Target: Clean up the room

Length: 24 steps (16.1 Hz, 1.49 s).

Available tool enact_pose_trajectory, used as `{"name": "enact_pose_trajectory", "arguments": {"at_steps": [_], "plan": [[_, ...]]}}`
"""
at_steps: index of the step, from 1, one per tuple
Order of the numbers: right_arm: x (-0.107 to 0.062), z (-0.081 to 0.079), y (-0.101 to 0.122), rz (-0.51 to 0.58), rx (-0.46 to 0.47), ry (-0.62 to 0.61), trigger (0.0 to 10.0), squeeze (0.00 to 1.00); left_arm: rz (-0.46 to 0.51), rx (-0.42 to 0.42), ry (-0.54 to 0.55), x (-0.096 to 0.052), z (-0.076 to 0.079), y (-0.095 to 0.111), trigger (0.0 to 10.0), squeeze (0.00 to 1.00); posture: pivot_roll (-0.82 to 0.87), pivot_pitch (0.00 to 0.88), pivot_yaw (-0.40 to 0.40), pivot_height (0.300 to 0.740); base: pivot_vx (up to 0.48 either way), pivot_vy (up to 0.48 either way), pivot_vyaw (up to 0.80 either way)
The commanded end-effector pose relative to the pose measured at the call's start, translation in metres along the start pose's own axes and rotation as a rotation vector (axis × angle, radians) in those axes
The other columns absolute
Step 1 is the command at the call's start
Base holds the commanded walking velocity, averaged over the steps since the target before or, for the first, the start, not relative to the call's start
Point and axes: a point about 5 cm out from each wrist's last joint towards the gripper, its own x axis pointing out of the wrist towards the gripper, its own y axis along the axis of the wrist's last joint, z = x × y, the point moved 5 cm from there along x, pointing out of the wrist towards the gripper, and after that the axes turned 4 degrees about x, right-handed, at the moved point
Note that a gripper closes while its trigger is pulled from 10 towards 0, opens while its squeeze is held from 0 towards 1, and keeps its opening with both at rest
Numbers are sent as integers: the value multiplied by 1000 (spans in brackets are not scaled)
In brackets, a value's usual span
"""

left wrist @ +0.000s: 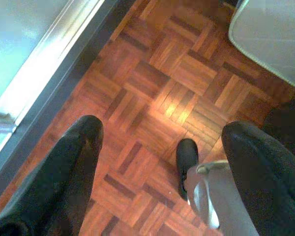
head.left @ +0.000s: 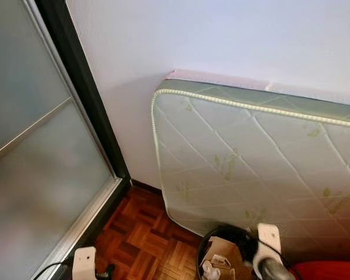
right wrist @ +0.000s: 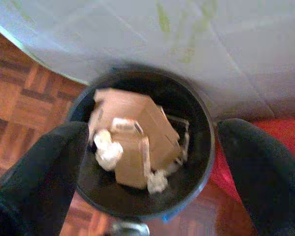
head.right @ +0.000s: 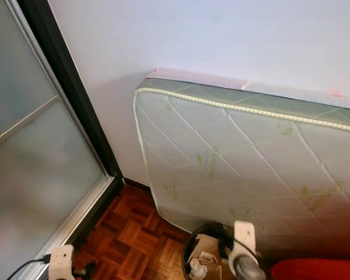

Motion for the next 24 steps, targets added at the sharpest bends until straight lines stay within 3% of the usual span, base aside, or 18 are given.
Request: {"name": "enact_pose_trajectory", "arguments": {"at_steps": [1, 4, 8, 13, 15, 18, 24], "plan": [[-3, 6, -15, -42, 13, -19, 10000, 0, -48, -20, 9, -4, -5, -14, 10000, 0, 68, 37, 46, 740, 0, 0, 0], [-6, 15, -28, -70, 14, -40, 10000, 0, -96, -25, 11, -9, -14, -29, 10000, 0, 56, 41, 46, 740, 0, 0, 0], [-8, 15, -39, -103, -30, -20, 10000, 0, -120, -32, 16, -12, -18, -36, 10000, 0, 54, 49, 41, 740, -129, 0, 0], [-13, 30, -52, -136, -53, -25, 10000, 0, -149, -28, 2, -12, -6, -42, 10000, 0, 42, 38, 45, 740, -262, 0, 0], [-16, 42, -55, -142, -63, -37, 10000, 0, -142, -20, -8, -9, 1, -37, 10000, 0, 42, 30, 46, 740, -262, 0, 0], [-17, 47, -56, -143, -61, -42, 10000, 0, -127, -16, -10, -6, 2, -29, 10000, 0, 46, 16, 47, 740, -260, 0, 0], [-10, 23, -45, -134, -78, -15, 10000, 0, -116, -7, 5, -10, -22, -30, 10000, 0, 48, 0, 48, 740, -261, 0, 0]]}}
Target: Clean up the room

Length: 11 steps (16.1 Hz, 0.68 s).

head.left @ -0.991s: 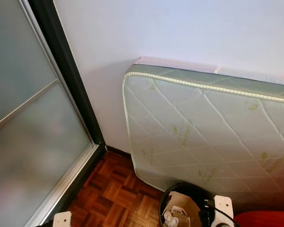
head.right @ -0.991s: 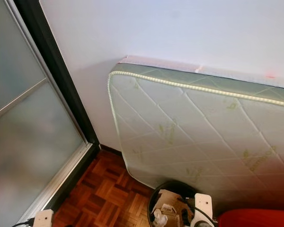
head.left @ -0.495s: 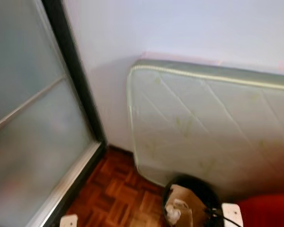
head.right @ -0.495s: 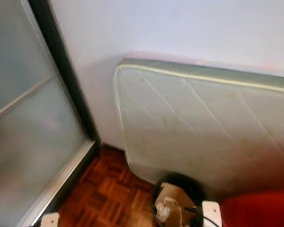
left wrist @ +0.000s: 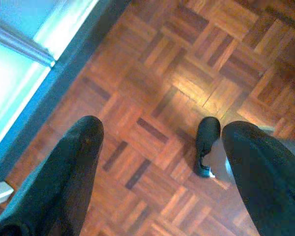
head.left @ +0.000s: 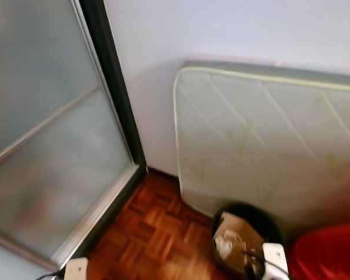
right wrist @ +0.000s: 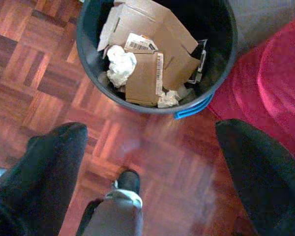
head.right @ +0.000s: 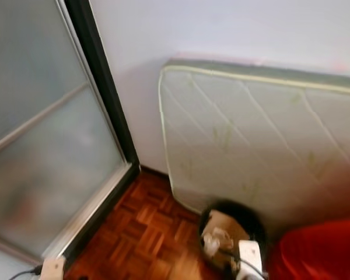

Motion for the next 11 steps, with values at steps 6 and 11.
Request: {"name": "enact_pose_trajectory", "arguments": {"at_steps": [6, 11], "plan": [[-2, -1, -15, -45, -2, -7, 10000, 0, -58, -10, 12, -9, -10, -26, 10000, 0, 48, 0, 47, 740, -259, 0, 0], [-2, 1, -15, -42, 10, -6, 10000, 0, -74, -12, 7, -6, 1, -26, 10000, 0, 52, 15, 49, 740, -260, 0, 0]]}}
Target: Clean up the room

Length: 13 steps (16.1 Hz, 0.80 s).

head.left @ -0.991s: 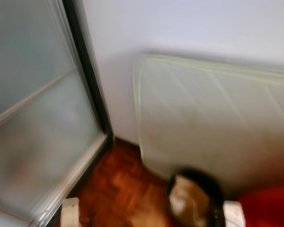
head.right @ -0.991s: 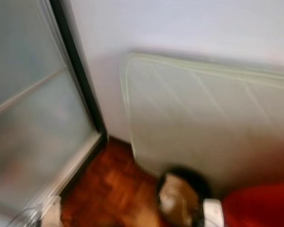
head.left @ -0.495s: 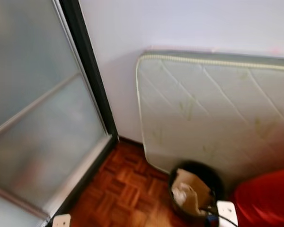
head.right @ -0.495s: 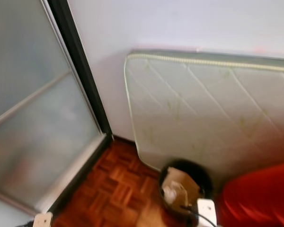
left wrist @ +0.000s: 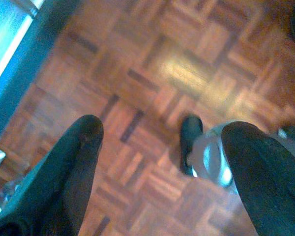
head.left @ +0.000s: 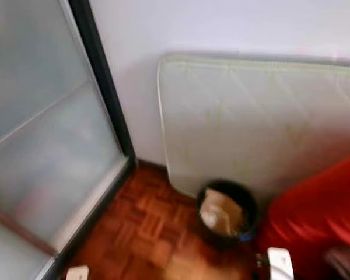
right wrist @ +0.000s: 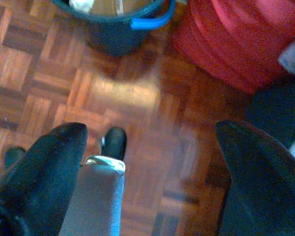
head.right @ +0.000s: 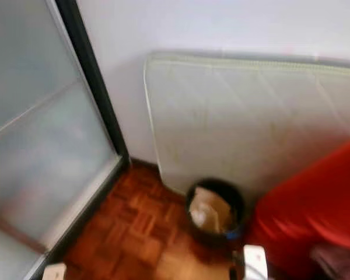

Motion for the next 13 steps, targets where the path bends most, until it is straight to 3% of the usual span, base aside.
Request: {"name": "enact_pose_trajectory", "arguments": {"at_steps": [1, 6, 13], "plan": [[0, -6, 1, 2, 8, 13, 10000, 0, -9, 3, 6, 0, 0, -1, 10000, 0, 50, 18, 49, 740, -262, 0, 0], [1, -4, 2, 2, 11, 10, 10000, 0, 9, 0, -5, 3, 10, 6, 10000, 0, 48, 27, 45, 740, -259, 0, 0], [1, -4, 5, 5, 6, 20, 10000, 0, 21, -7, 1, 1, 5, 5, 10000, 0, 45, 34, 38, 740, 0, 0, 0]]}}
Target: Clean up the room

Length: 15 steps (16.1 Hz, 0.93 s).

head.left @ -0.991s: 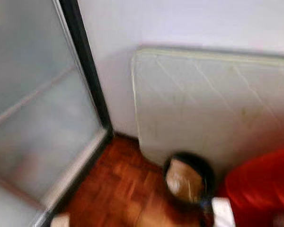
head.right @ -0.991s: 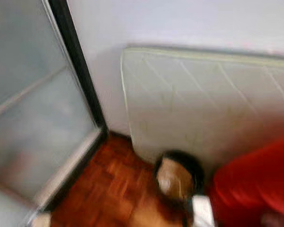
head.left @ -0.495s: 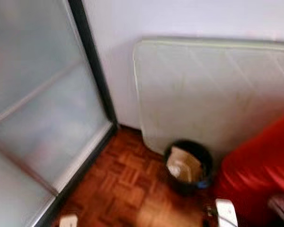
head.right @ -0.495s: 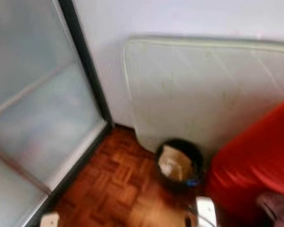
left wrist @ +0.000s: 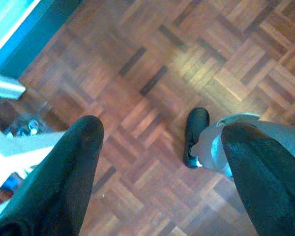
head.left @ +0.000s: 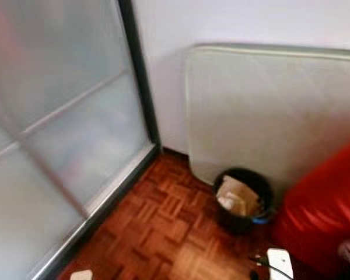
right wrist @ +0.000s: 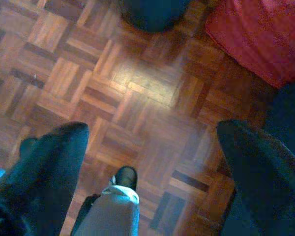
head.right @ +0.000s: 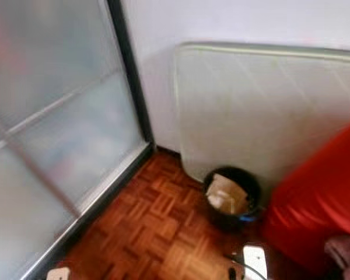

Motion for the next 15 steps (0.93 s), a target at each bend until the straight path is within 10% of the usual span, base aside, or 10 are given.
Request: {"name": "enact_pose_trajectory", "arguments": {"at_steps": [1, 15], "plan": [[1, -5, 3, 2, 0, 13, 10000, 0, 15, 3, 8, 0, -5, 5, 10000, 0, 43, 36, 37, 740, 0, 0, 0], [1, -8, 1, -17, -3, 19, 10000, 0, 25, 14, -4, 6, 10, 17, 10000, 0, 35, 44, 47, 740, 0, 0, -57]]}}
